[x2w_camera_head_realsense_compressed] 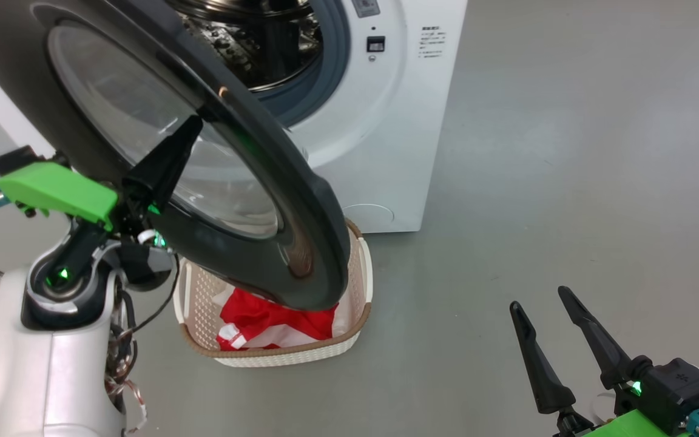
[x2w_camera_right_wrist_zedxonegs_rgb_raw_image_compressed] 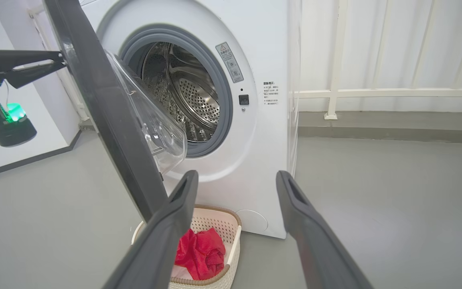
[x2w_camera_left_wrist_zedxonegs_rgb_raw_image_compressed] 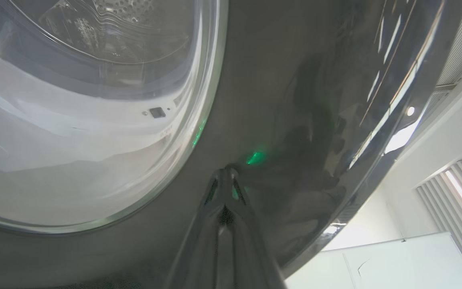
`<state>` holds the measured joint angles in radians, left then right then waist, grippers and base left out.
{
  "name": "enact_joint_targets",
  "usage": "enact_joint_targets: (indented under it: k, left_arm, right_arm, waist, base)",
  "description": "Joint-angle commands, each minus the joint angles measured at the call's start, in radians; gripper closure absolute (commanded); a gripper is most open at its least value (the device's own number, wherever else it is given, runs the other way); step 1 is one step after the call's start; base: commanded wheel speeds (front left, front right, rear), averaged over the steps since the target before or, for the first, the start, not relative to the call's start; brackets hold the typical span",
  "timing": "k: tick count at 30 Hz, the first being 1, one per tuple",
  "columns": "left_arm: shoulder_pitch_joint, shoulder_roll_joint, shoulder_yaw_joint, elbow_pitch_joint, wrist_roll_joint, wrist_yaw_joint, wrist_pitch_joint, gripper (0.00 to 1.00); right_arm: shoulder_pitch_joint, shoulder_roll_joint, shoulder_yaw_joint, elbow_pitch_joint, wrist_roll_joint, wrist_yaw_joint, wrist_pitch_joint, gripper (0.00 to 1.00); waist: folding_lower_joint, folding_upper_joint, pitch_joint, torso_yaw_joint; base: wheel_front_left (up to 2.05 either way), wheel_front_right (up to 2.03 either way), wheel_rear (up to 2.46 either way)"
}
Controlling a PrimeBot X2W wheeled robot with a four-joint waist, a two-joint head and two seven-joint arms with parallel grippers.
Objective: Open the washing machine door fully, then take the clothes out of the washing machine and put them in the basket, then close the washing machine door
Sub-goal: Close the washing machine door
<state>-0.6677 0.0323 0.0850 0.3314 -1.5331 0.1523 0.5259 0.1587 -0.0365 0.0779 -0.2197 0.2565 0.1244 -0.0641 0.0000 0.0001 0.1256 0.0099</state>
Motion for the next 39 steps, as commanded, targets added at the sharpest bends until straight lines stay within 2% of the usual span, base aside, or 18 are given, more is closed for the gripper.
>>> enact_joint_targets:
  k: [1,10,21,39]
  left_arm:
    - [-0.053,0.018,0.008,-0.020,-0.013,-0.021,-0.009,1.00]
    - [-0.096,0.018,-0.023,0.019,-0.023,-0.032,-0.032,1.00]
    - [-0.140,0.026,-0.014,0.073,-0.007,-0.056,-0.061,1.00]
    - [-0.229,0.036,0.010,0.155,0.019,-0.101,-0.128,1.00]
  right_arm:
    - [-0.031,-0.014,0.025,-0.026,0.009,0.006,-0.001,0.00]
    - [-0.038,-0.014,0.029,-0.022,0.014,0.006,-0.008,0.00]
    - [-0.050,-0.014,0.033,-0.012,0.019,0.006,-0.022,0.00]
    - [-0.063,-0.014,0.036,-0.011,0.023,0.006,-0.029,0.00]
  waist:
    - [0.0000,-0.0001,0.000,-0.013]
    - [0.0000,-0.0001,0.020,-0.059]
    - [0.0000,-0.0001,0.051,-0.115]
    - [0.0000,-0.0001,0.094,-0.169]
  base:
    - [0.00,0.00,0.00]
    - [0.00,0.00,0.00]
    - [0.00,0.00,0.00]
    - [0.00,0.00,0.00]
